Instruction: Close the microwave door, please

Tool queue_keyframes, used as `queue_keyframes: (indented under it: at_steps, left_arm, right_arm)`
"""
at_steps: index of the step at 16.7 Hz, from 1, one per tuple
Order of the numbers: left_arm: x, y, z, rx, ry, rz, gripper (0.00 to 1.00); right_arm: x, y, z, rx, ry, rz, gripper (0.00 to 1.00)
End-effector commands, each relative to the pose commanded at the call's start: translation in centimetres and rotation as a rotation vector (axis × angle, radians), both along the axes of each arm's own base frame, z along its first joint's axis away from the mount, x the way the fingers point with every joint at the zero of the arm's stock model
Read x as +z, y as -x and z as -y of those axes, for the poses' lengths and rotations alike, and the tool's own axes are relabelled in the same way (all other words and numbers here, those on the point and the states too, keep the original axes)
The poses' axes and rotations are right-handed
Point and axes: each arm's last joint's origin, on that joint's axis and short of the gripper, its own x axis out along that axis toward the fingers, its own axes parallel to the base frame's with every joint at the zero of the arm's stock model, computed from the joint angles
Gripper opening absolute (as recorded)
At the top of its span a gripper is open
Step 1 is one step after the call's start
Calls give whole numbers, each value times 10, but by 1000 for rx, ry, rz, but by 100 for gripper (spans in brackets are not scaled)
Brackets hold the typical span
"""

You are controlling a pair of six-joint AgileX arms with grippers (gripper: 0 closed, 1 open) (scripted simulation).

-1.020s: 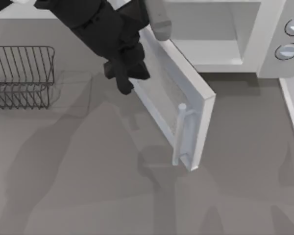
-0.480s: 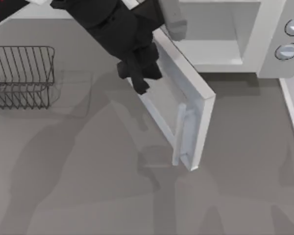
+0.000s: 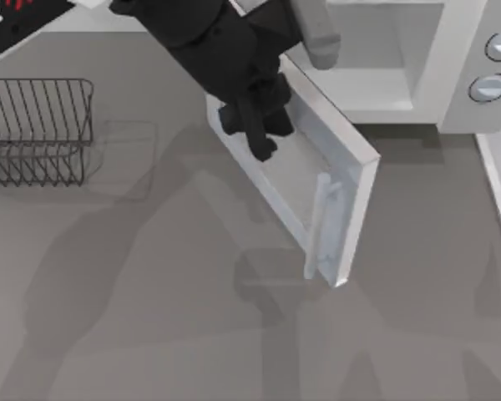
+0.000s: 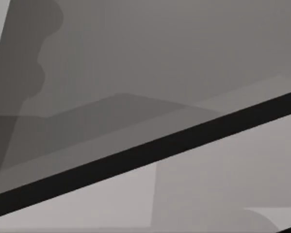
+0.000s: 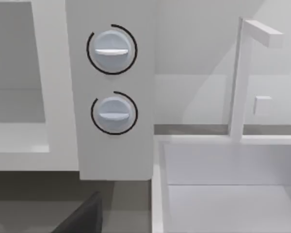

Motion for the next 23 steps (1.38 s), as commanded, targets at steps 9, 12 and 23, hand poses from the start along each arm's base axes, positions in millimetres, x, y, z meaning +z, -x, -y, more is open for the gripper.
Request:
queue_keyframes:
  at_steps: [9, 12, 23]
  left_arm:
    - [1, 0, 12, 2, 2, 4, 0]
    - [1, 0, 19, 3, 3, 4, 0]
    - [-22, 3, 31, -8, -48, -99, 0]
  right_arm:
    - [0, 0, 0, 0, 0, 0, 100]
    - [0, 0, 0, 0, 0, 0, 100]
    - [0, 0, 0, 0, 0, 0, 100]
